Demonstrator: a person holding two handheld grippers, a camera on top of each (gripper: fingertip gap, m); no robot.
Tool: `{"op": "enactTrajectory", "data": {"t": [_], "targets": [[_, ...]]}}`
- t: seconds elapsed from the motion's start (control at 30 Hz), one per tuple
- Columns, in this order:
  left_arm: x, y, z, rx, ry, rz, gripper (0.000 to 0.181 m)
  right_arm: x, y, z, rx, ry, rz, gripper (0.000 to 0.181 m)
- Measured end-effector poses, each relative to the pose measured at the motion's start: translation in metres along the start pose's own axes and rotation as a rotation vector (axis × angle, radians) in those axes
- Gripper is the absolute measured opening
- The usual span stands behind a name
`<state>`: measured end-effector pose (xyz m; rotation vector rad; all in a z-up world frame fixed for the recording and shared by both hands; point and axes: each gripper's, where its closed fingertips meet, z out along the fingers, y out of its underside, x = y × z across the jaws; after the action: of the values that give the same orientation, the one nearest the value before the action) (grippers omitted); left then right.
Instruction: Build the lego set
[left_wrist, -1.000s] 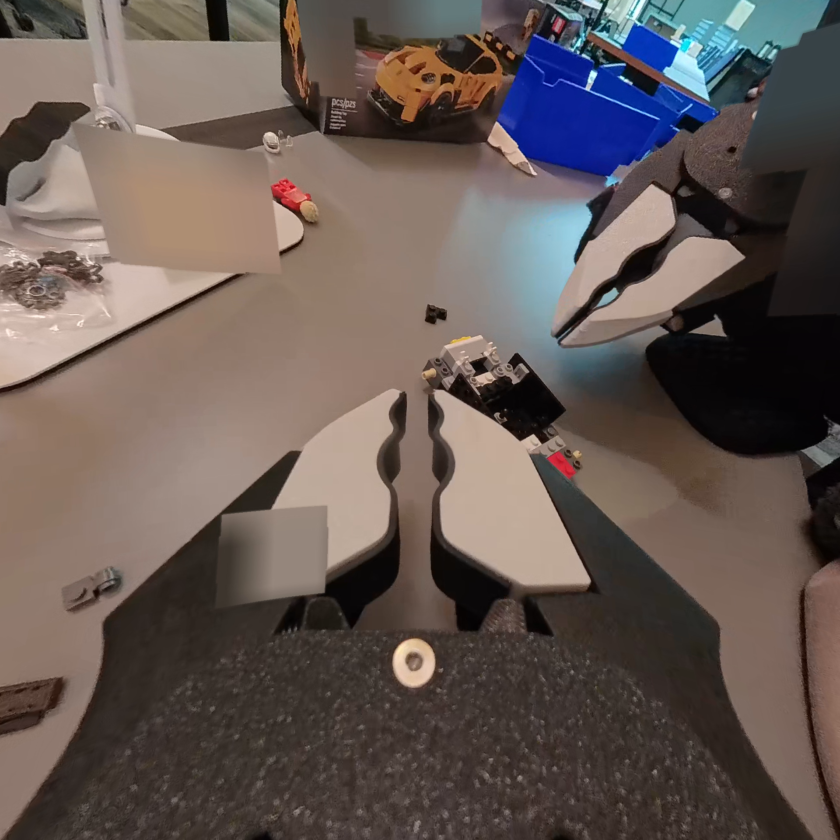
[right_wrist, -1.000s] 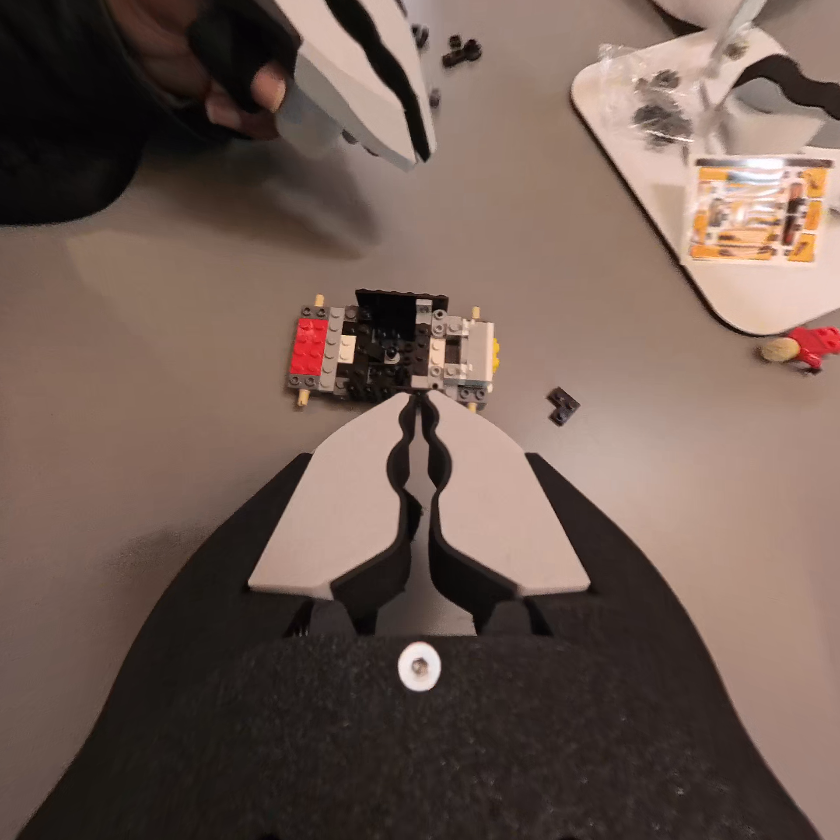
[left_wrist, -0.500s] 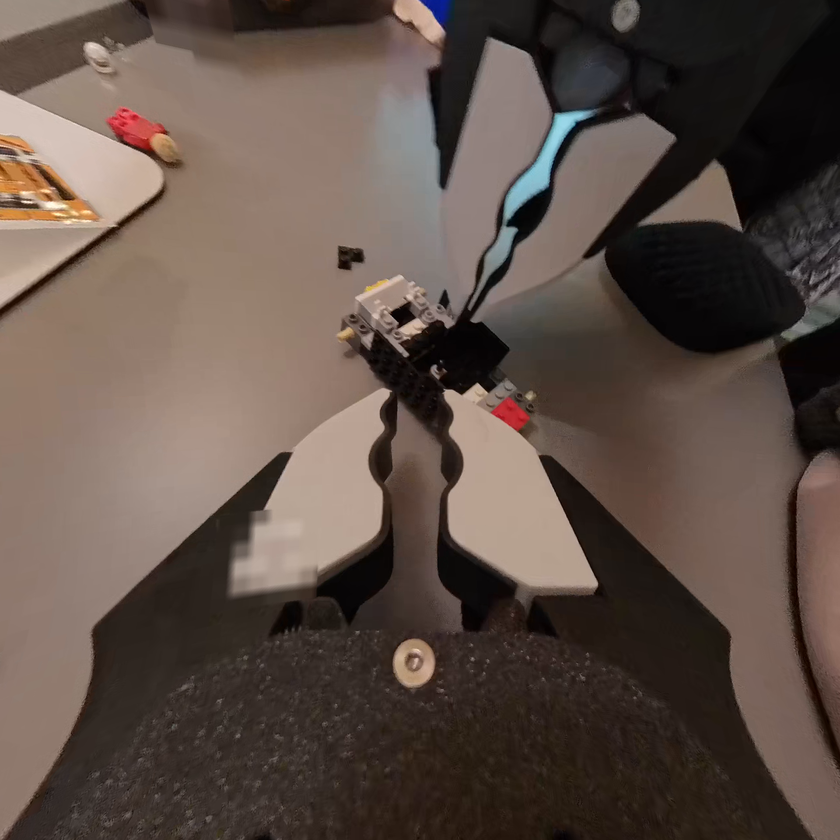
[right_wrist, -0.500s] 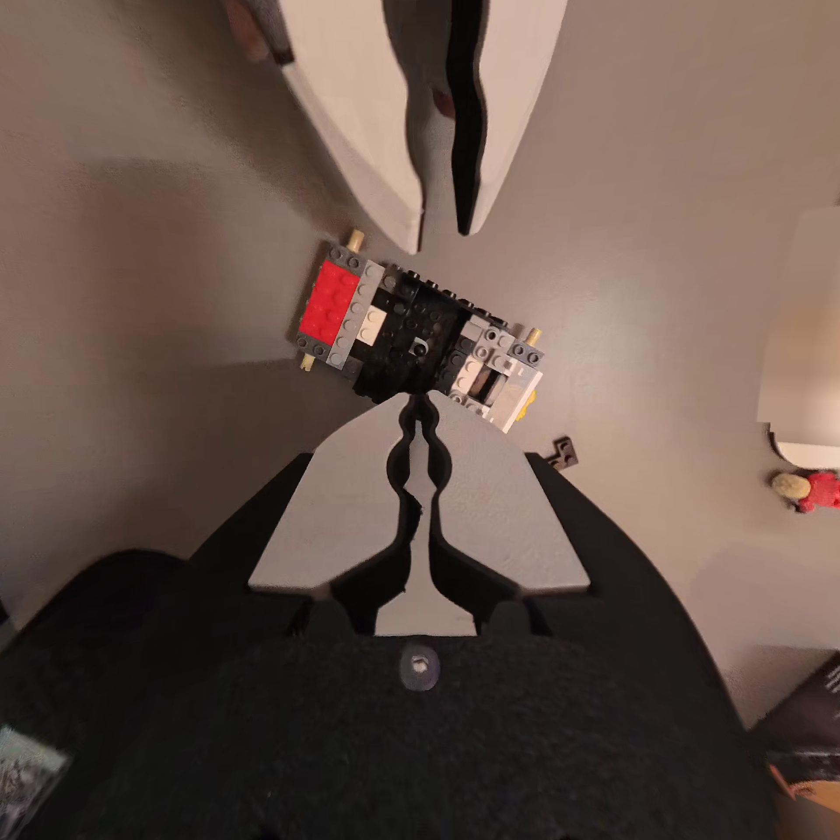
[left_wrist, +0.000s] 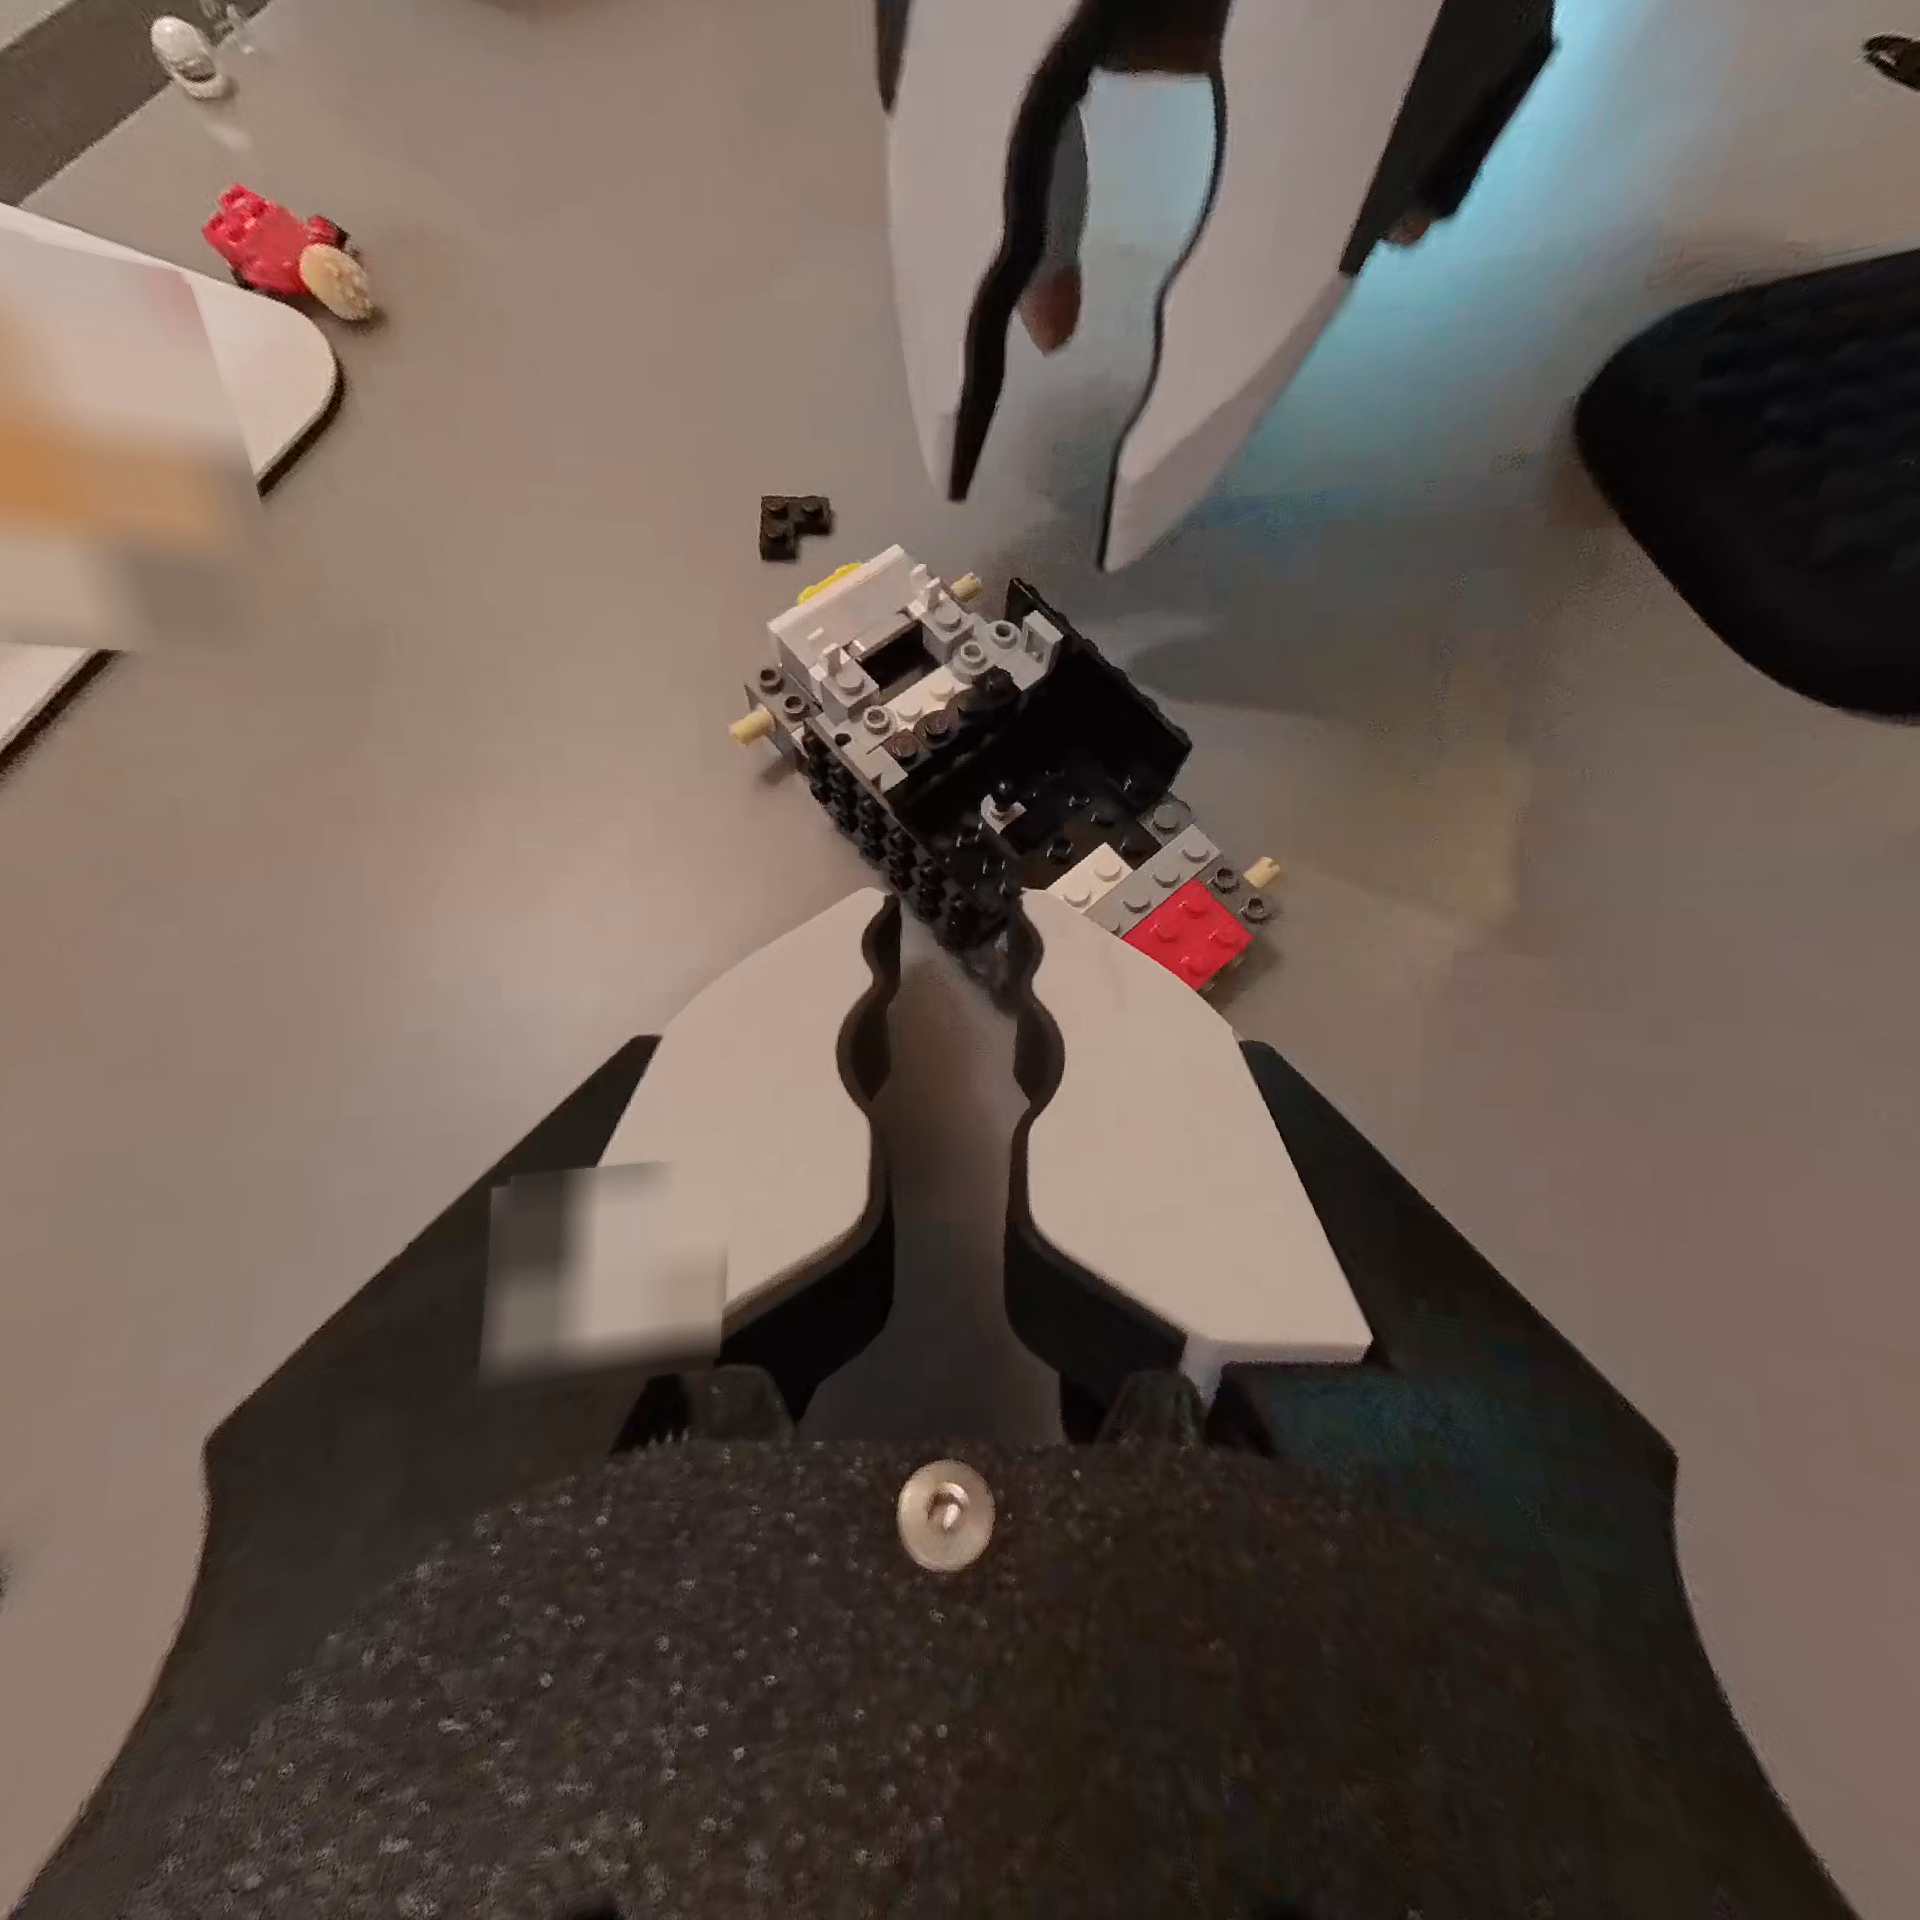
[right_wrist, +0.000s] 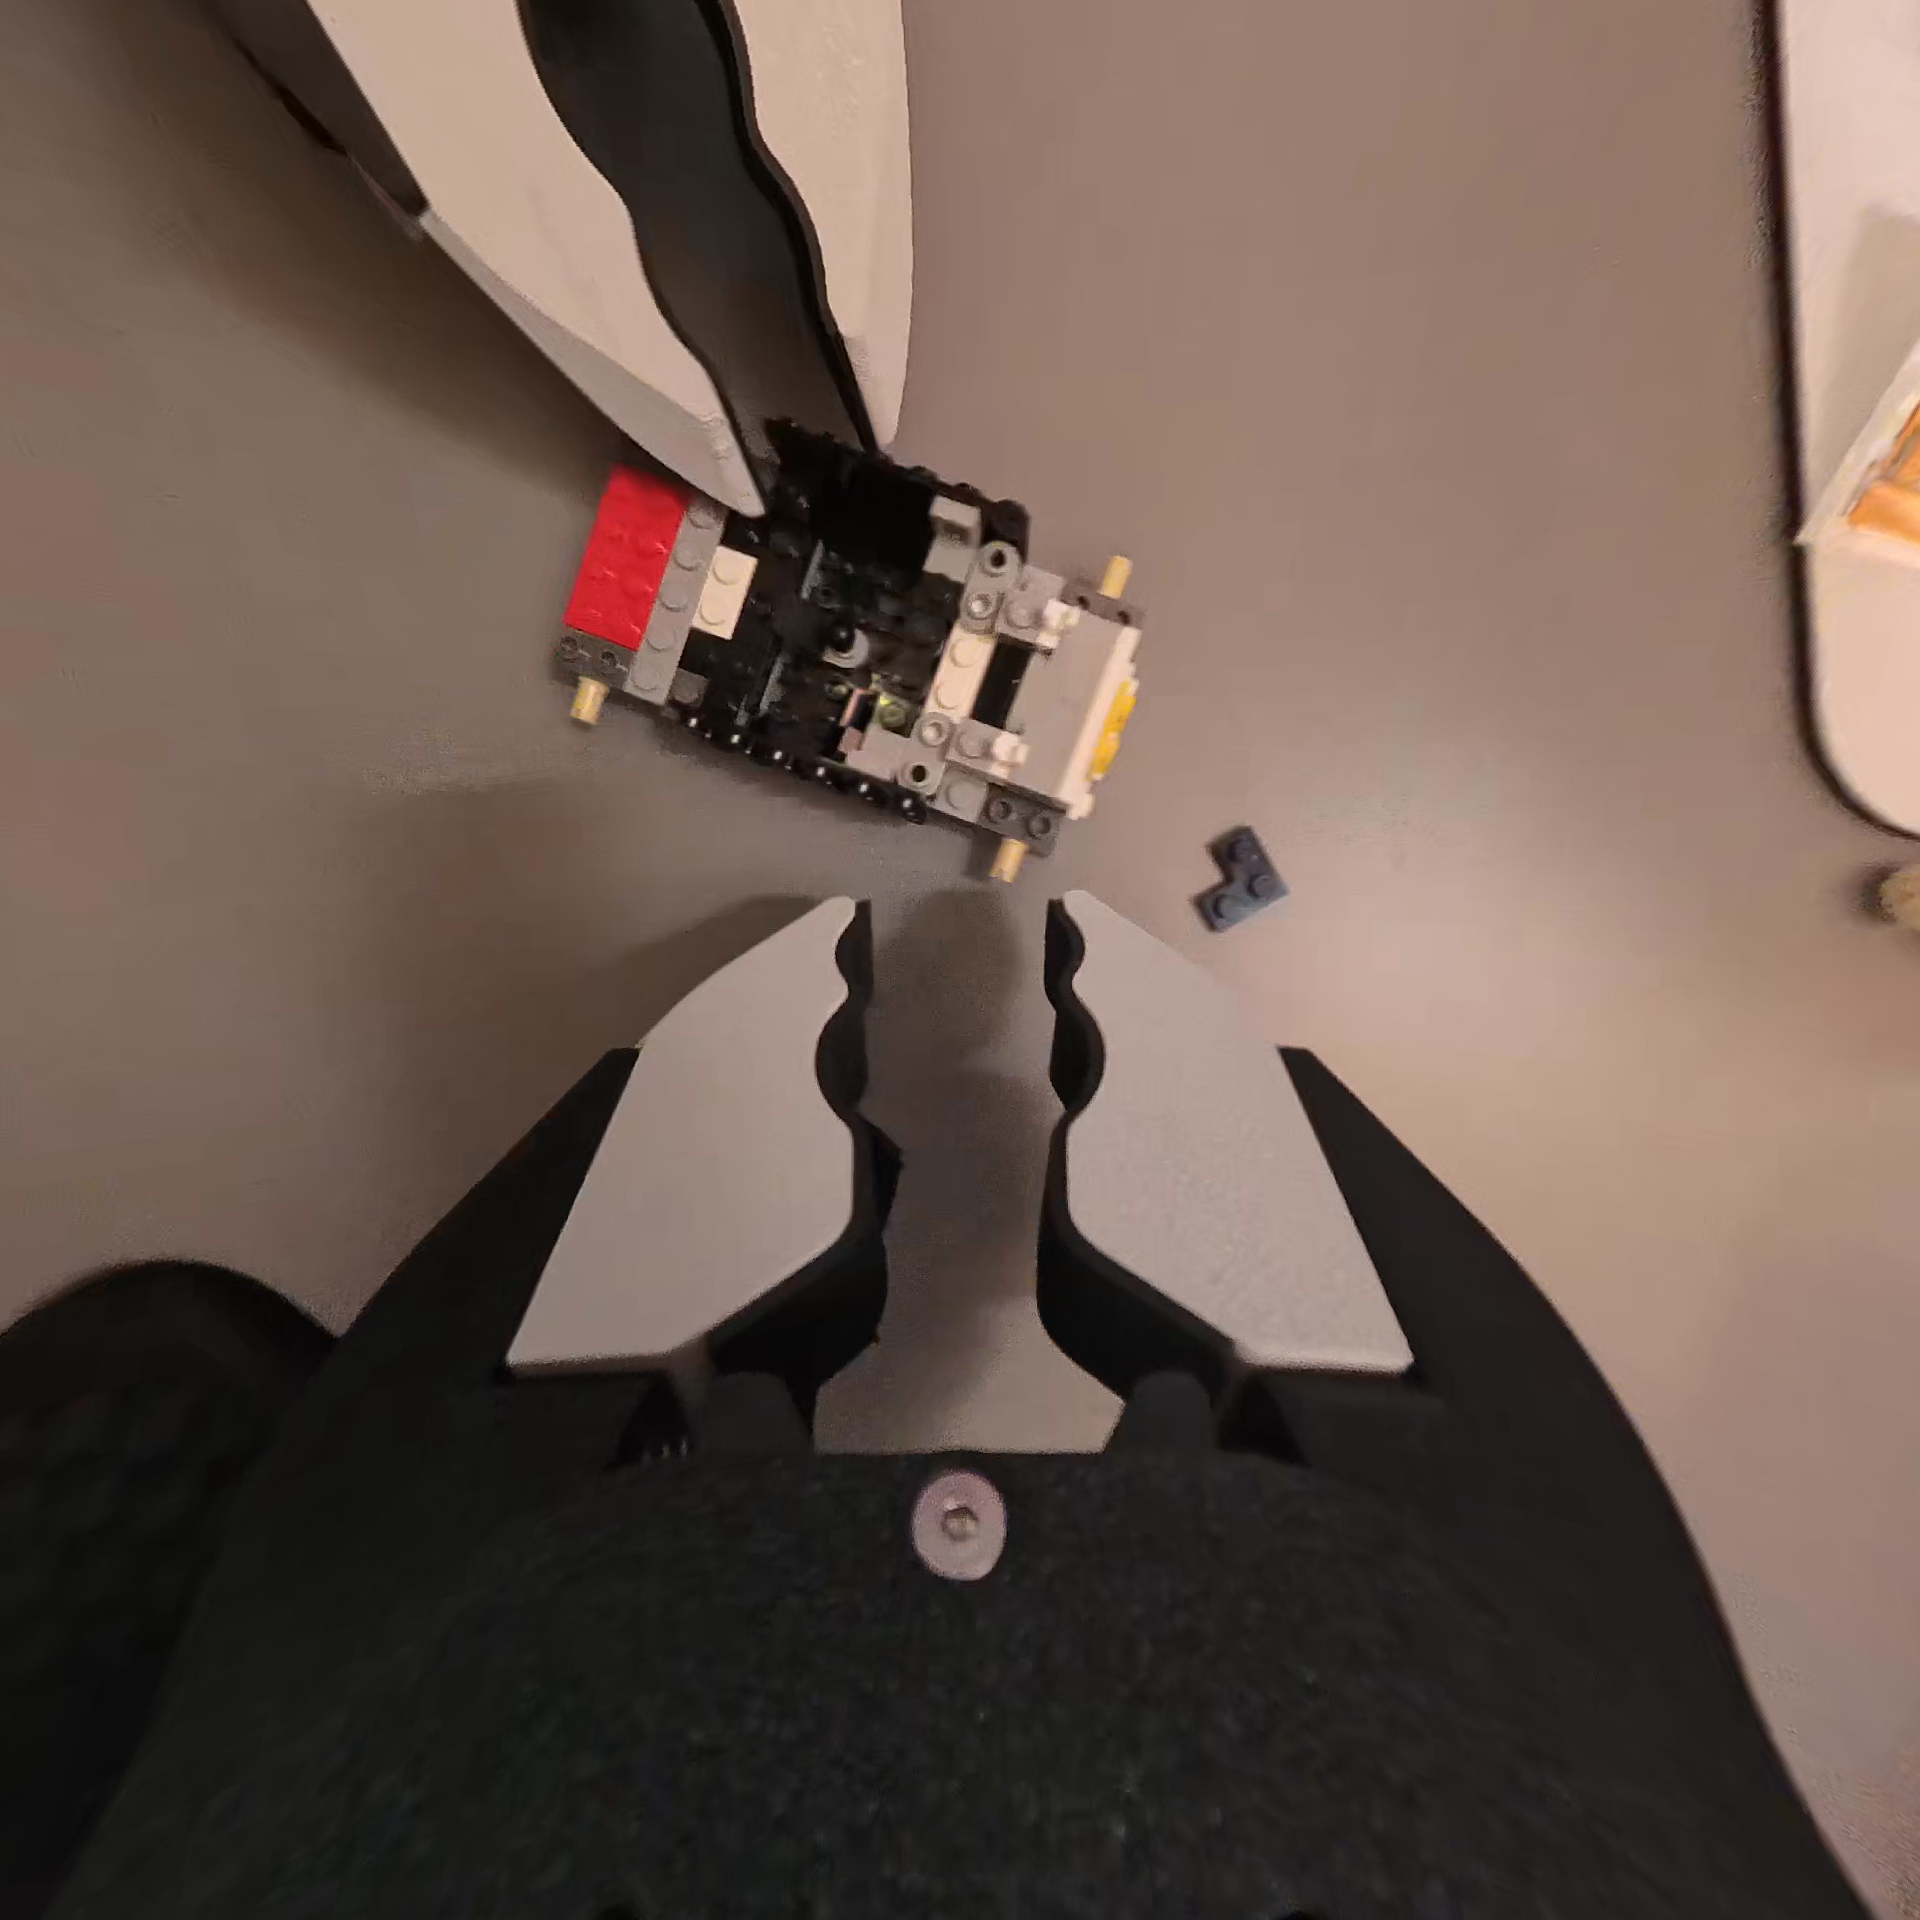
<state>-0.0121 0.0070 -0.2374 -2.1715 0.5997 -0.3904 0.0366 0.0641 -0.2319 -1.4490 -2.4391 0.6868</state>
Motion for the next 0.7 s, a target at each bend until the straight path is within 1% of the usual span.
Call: {"op": "enactTrajectory", "data": {"t": [0.03, 0.17, 0.27, 0.37, 0.47, 0.53, 0.63, 0.67, 0.7], "targets": [[0.000, -0.001, 0.001, -0.005, -0.006, -0.004, 0.014, -0.002, 0.002, 0.004, 0.037, -0.007, 0.012, 0.033], [-0.003, -0.003, 0.002, -0.012, -0.061, 0.050, 0.013, -0.003, 0.001, 0.012, 0.161, 0.021, 0.033, 0.033], [0.000, -0.010, -0.003, 0.039, -0.068, 0.153, 0.011, 0.000, 0.001, 0.010, 0.207, 0.037, 0.031, 0.032], [0.004, -0.016, -0.008, 0.080, -0.102, 0.317, 0.008, 0.005, 0.004, 0.007, 0.231, 0.036, 0.031, 0.033], [0.012, -0.022, -0.012, 0.125, -0.140, 0.502, 0.008, 0.000, 0.000, 0.001, 0.287, -0.066, 0.048, 0.033], [0.019, -0.026, -0.013, 0.149, -0.153, 0.603, 0.008, -0.004, -0.004, -0.005, 0.322, -0.193, 0.079, 0.036], [0.027, -0.026, -0.014, 0.167, -0.163, 0.698, 0.008, 0.004, -0.012, -0.008, 0.357, -0.325, 0.144, 0.039], [0.028, -0.027, -0.014, 0.172, -0.168, 0.720, 0.004, 0.003, -0.014, -0.007, 0.354, -0.371, 0.150, 0.041], [0.029, -0.028, -0.015, 0.179, -0.177, 0.741, 0.003, 0.001, -0.017, -0.004, 0.342, -0.418, 0.146, 0.042]]}}
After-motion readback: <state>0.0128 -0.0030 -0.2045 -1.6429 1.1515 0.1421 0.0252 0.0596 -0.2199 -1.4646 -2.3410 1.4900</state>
